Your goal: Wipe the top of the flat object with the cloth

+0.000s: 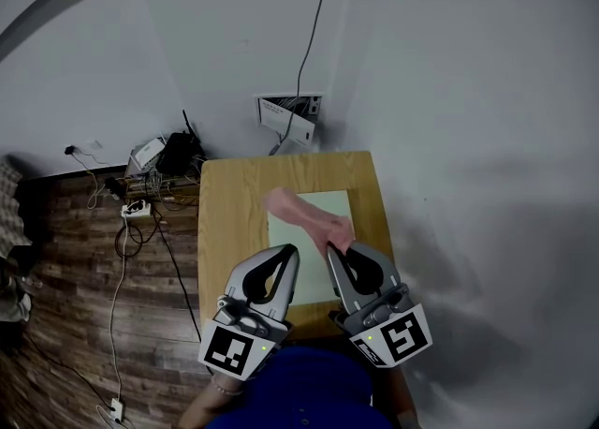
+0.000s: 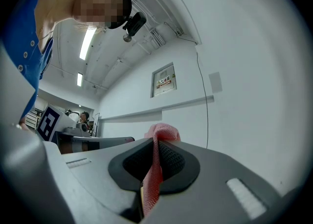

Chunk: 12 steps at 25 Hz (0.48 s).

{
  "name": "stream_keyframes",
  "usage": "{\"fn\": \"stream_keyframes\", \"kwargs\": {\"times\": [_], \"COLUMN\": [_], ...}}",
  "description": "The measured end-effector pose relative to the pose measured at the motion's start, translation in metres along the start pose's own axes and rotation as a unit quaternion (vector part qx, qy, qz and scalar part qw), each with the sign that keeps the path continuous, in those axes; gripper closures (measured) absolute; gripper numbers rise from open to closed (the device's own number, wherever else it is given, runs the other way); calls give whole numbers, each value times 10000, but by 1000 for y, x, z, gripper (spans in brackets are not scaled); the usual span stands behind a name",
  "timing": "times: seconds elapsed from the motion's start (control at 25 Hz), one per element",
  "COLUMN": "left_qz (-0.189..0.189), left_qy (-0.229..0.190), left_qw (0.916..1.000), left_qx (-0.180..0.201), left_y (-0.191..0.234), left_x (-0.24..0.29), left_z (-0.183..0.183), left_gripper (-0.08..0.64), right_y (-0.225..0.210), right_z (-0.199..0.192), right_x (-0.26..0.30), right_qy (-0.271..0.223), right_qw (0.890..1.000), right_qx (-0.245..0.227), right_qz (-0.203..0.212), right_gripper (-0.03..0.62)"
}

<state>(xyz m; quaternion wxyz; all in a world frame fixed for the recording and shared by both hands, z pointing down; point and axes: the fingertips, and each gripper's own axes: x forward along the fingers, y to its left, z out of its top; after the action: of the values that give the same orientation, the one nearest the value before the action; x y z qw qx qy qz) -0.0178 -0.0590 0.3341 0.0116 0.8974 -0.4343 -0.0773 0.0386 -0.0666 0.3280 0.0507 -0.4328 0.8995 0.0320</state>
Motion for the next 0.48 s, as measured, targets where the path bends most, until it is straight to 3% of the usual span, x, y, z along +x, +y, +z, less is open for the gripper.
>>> {"fn": "stream_keyframes", "kwargs": {"times": [0.48], "left_qz": [9], "left_qy": [63], "left_qw": [10000], "left_qx": [8], "left_y": [-1], "left_x": [1], "left_z": [-2], "left_gripper": [558], "right_y": [2], "right_z": [-2], "right_x": [2], "right_qy": [85], "right_qw": [10000], "right_qx": [-18], "right_qz": [29], "right_gripper": [580]}}
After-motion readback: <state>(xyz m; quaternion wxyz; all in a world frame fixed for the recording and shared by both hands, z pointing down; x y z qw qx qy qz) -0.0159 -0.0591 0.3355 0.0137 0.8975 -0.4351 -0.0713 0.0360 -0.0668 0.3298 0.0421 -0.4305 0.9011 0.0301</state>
